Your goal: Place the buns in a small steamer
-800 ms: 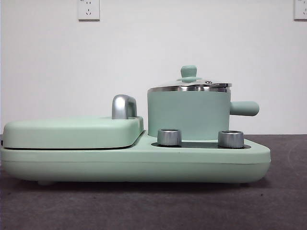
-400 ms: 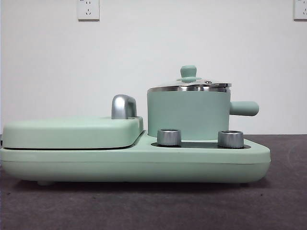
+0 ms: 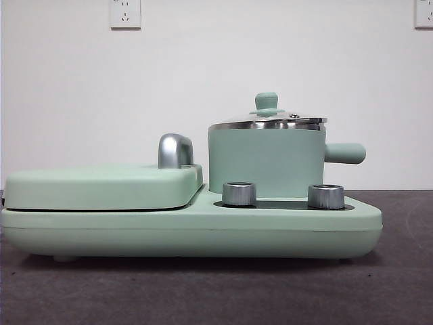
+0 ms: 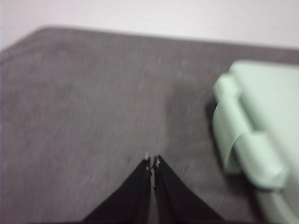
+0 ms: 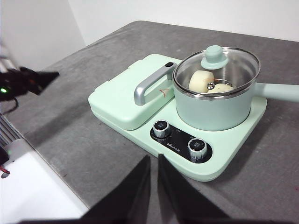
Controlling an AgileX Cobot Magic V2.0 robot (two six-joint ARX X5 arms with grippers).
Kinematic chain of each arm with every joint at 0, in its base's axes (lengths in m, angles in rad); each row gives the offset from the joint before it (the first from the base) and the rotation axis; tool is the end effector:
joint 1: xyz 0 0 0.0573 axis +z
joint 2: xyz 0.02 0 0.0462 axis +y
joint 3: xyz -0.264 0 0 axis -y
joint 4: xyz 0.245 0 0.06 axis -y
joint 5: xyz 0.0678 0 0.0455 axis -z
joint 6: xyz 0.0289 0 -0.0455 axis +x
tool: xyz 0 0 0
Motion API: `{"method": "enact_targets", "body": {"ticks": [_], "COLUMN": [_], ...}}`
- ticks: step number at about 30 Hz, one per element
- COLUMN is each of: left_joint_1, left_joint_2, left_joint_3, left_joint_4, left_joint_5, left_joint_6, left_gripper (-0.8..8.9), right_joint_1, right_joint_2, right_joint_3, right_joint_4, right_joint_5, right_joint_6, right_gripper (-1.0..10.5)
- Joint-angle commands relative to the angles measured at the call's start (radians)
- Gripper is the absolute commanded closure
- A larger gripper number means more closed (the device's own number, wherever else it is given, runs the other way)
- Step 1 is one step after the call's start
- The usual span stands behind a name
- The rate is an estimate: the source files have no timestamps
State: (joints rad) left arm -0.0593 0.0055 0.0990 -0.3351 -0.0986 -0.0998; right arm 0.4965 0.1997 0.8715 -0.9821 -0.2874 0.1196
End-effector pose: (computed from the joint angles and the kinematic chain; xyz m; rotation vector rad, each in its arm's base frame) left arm 0.0881 -0.0024 0.1645 -0.0802 0.2387 0.0511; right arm 0.0019 0.0104 0.3262 0.0793 0.3626 0.7573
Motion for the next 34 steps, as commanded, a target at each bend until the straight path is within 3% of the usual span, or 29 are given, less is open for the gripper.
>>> {"method": "enact_targets", "body": {"ticks": [1, 4, 11, 34], "left_joint_1": [0.021, 0.047, 0.102, 0.103], "left_joint_2": [-0.002, -0.002, -0.002, -0.002], "left_joint_3": [-0.035, -0.056, -0.069, -0.085], "left_joint_4": [0.042, 0.066, 0.111, 0.152], "left_joint_5": [0.002, 0.028, 0.213, 0.211], "left_joint_6": [0.001, -0.016, 0.056, 0.058], "left_gripper": [7.98, 7.97, 7.97, 7.97], "right_joint_1": [0.005, 0.005, 0.005, 0.005], "right_joint_2": [-0.001, -0.001, -0.001, -0.001], "right_joint_3": [0.007, 0.007, 0.007, 0.007], "right_joint_4": [0.011, 0.011, 0.011, 0.011], "right_joint_5": [0.000, 0.000, 0.000, 0.000], "right_joint_6": [-0.001, -0.001, -0.001, -0.001], "right_gripper": [9.2, 9.2, 9.2, 9.2]}}
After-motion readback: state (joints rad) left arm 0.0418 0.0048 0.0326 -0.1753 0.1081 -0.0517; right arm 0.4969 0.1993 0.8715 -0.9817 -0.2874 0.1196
